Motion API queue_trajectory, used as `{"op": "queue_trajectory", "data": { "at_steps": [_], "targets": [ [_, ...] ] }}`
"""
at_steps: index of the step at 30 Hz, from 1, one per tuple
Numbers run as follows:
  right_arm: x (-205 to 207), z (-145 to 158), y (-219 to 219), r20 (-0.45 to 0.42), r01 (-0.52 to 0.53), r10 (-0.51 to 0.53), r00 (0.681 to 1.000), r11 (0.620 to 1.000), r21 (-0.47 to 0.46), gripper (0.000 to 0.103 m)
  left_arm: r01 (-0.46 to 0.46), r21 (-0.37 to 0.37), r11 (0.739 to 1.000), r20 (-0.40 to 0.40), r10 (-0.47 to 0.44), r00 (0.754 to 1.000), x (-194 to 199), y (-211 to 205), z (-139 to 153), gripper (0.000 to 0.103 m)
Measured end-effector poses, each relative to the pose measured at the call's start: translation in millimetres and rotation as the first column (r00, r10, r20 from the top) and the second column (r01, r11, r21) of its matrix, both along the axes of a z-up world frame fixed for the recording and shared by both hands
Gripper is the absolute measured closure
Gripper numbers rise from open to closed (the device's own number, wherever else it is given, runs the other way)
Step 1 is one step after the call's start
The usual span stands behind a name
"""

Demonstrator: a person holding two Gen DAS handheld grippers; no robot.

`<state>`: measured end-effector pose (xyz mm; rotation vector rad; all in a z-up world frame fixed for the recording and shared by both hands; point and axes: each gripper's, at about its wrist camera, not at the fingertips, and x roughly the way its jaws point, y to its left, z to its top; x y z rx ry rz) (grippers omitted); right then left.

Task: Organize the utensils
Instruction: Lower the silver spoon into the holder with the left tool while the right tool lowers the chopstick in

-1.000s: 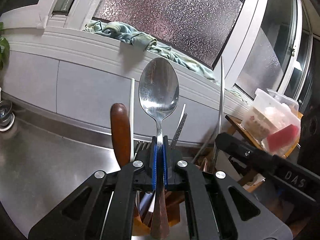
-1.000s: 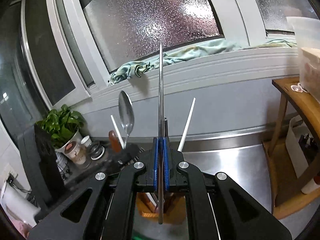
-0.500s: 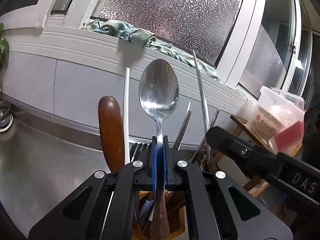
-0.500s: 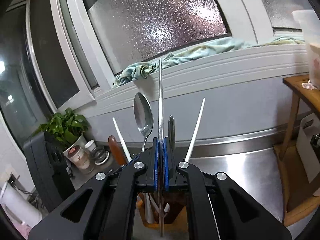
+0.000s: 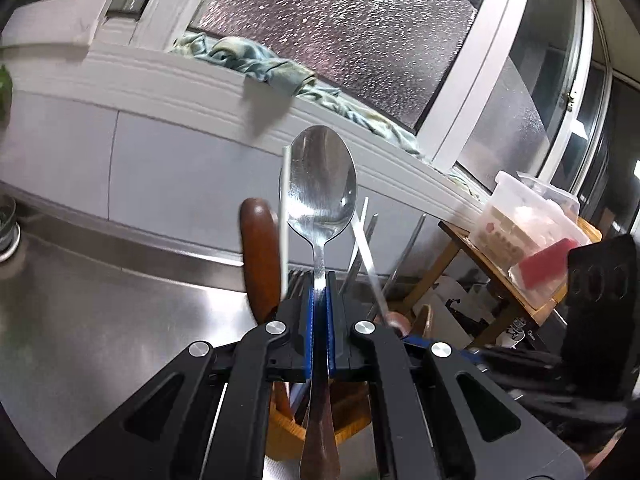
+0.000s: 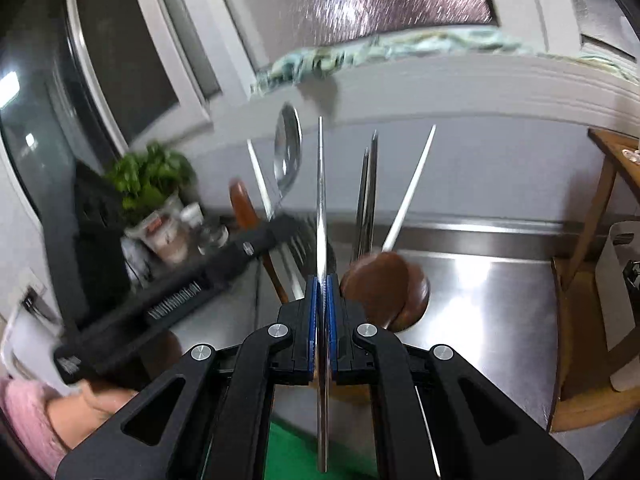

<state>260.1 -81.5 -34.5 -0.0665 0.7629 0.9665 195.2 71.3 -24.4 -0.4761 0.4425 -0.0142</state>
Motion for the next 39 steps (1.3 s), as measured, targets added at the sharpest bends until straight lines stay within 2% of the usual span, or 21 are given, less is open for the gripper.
{"op": "queue_trajectory", "data": {
  "at_steps": [5, 12, 14, 15, 17, 23, 27, 32, 38, 39],
  "targets": [
    [1.6, -14.4, 17.5, -0.039, 0.007, -0.012, 0.999, 0.993, -0.118, 0.098, -0.009, -0.015, 1.000, -0.004, 0.009, 1.000, -6.9, 6.8, -0.6, 0.099],
    [5.6, -30.1, 36.7, -0.092, 0.013, -0.040, 0.995, 0.960, -0.278, 0.097, -0.002, -0.021, 1.000, -0.011, 0.002, 1.000, -6.8, 9.9, -0.1, 0.099],
    [9.0, -33.6, 42.7, -0.132, 0.003, -0.049, 0.990, 0.944, -0.329, 0.094, 0.002, -0.021, 1.000, -0.017, -0.002, 1.000, -6.3, 9.6, -1.6, 0.099],
    [11.5, -40.2, 49.1, -0.174, -0.024, -0.046, 0.984, 0.924, -0.380, 0.095, 0.004, -0.024, 1.000, -0.020, -0.004, 1.000, -5.9, 9.6, -2.5, 0.099],
    [13.4, -41.3, 55.8, -0.171, -0.016, -0.061, 0.983, 0.909, -0.417, 0.097, 0.005, -0.031, 0.999, -0.022, -0.006, 1.000, -7.2, 10.5, -3.6, 0.099],
    [16.9, -43.7, 60.8, -0.220, -0.038, -0.052, 0.974, 0.921, -0.388, 0.098, 0.003, -0.051, 0.999, -0.015, -0.004, 1.000, -9.0, 15.1, -3.3, 0.099],
    [23.9, -38.0, 50.3, -0.233, -0.012, -0.076, 0.969, 0.935, -0.354, 0.098, 0.015, -0.062, 0.998, -0.028, -0.017, 0.999, -5.4, 16.4, -3.9, 0.099],
    [24.9, -24.7, 38.2, -0.227, 0.006, -0.080, 0.971, 0.951, -0.309, 0.098, 0.045, -0.056, 0.997, -0.100, -0.051, 0.994, -0.3, 11.8, -10.7, 0.099],
    [28.4, -29.0, 39.4, -0.254, -0.004, -0.076, 0.964, 0.953, -0.302, 0.098, 0.062, -0.052, 0.997, -0.174, -0.070, 0.982, 12.4, 6.2, -16.4, 0.099],
    [31.1, -30.1, 33.5, -0.267, -0.013, -0.075, 0.961, 0.950, -0.312, 0.098, 0.080, -0.041, 0.996, -0.213, -0.087, 0.973, 18.1, 4.6, -16.0, 0.098]
  ]
}}
